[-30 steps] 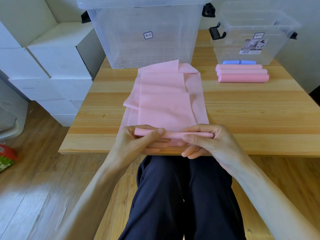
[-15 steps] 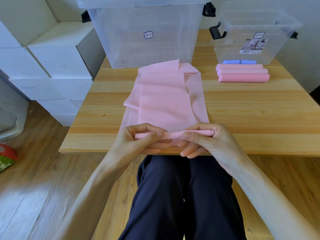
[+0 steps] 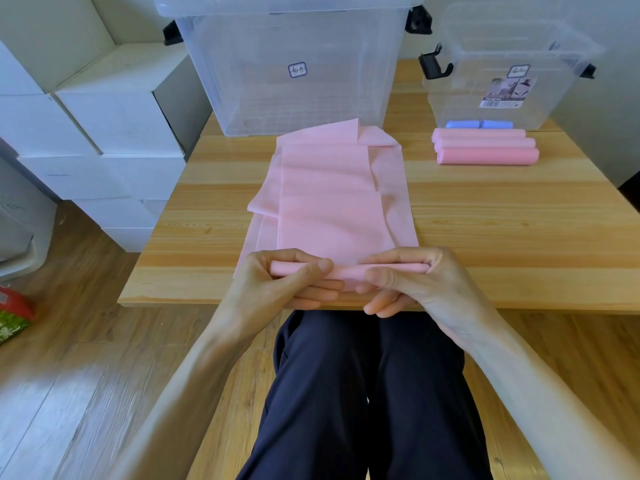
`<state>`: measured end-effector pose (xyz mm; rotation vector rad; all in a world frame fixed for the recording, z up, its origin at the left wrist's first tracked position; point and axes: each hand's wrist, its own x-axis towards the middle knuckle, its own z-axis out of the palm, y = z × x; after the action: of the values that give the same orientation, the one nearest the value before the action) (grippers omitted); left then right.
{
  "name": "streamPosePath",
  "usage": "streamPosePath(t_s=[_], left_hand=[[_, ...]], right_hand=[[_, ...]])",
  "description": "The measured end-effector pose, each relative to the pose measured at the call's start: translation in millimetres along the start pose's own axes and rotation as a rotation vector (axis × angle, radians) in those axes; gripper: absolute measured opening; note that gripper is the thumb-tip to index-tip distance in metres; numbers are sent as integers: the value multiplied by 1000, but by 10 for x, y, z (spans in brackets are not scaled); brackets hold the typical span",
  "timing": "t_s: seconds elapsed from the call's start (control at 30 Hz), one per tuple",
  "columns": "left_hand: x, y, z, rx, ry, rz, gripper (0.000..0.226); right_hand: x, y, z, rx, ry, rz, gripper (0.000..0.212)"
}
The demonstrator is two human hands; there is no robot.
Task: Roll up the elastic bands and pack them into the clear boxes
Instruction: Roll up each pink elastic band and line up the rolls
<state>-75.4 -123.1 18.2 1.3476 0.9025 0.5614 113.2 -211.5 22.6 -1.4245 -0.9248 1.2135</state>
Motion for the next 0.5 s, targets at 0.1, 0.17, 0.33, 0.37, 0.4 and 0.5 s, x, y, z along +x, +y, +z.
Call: streamPosePath(t_s=[0.1,0.17,0.33,0.37,0.4,0.5], left_hand=[[1,3,-3,-13,18,5,27],[-6,6,-9,-40,-16,20,31],[-17,-6,-23,-75,-42,31,27],[-18,-6,-22,-69,-34,27,27],[-20,-6,-22,-62,-30,21,26],[-20,0,-1,-89,-4,16,27]], right_hand=[[0,8,-4,13,-3,-25,30],[-2,12,-4,10,14,-36,25],[-1,11,11,12,10,-14,29],[1,14,10,14,4,-11,30],[5,21,12,15,0,-10,33],[13,38,23,23,9,-17,33]])
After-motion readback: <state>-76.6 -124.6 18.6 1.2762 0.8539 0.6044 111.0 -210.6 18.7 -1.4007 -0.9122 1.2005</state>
